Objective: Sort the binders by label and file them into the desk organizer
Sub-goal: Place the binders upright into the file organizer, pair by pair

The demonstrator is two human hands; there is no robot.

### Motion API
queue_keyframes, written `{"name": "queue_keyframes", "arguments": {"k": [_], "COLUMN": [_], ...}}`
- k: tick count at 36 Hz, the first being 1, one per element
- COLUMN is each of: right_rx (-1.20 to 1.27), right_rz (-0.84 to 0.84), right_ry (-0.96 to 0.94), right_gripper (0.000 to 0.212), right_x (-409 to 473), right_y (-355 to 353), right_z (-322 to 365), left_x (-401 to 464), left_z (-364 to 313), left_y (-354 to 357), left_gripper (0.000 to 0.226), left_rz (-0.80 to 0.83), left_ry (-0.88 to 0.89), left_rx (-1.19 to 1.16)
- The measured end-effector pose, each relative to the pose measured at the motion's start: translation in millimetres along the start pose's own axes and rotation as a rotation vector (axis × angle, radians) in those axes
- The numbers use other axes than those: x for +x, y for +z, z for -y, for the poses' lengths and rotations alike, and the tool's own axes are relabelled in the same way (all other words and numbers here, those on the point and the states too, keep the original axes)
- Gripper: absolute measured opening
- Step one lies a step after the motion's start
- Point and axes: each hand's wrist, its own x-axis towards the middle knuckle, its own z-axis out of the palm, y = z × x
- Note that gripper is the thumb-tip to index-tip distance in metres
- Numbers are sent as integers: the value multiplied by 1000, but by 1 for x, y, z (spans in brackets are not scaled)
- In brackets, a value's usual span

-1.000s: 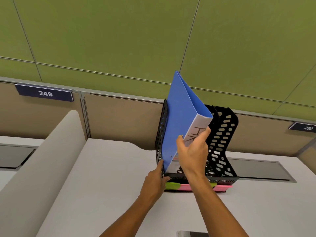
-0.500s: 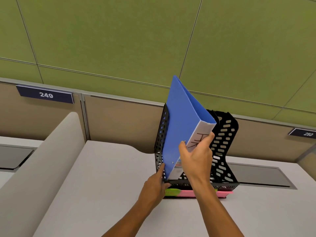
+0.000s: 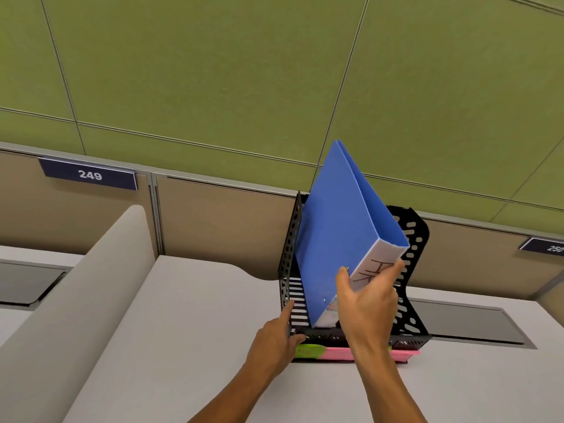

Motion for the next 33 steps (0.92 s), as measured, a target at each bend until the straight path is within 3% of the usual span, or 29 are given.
{"name": "queue_keyframes", "arguments": {"k": [5, 11, 17, 20, 33], "right_rx": [-83, -50, -1, -7, -51], "right_rz": [-59, -33, -43, -22, 128], "right_ry": [-85, 0, -43, -61, -61], "right_gripper": [69, 66, 69, 66, 61], "right_x": [5, 8, 27, 27, 18], "right_y": [-11, -21, -19, -17, 2], "right_z": [9, 7, 17, 22, 19], "left_x": [2, 3, -1, -2, -3], "left_z": [-1, -2, -12, -15, -8], "left_y": [-1, -1, 3, 4, 3], "left_gripper": [81, 78, 30, 24, 53], "left_rz": [-7, -4, -124, -163, 5], "left_ry": [-14, 13, 18, -38, -64], "left_rx": [-21, -68, -164, -201, -374]}}
